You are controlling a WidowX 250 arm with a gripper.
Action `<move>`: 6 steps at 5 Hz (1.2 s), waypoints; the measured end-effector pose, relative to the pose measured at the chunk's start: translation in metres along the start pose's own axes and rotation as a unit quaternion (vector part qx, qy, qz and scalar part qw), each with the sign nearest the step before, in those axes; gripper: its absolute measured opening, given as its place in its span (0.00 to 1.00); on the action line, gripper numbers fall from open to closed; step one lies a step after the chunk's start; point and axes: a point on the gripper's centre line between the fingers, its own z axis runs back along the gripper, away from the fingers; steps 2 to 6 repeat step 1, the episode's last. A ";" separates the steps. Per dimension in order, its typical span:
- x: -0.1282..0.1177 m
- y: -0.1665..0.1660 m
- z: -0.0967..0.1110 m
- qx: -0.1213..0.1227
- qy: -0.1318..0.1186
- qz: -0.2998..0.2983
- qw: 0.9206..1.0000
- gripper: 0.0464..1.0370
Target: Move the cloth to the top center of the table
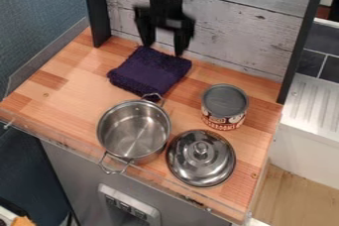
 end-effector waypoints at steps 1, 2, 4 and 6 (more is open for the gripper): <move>-0.002 -0.003 0.027 -0.003 -0.021 0.000 1.000 0.96; -0.002 -0.003 0.027 -0.003 -0.021 0.000 1.000 0.96; -0.002 -0.003 0.027 -0.003 -0.021 0.000 1.000 0.96; -0.002 -0.003 0.027 -0.003 -0.021 0.000 1.000 0.96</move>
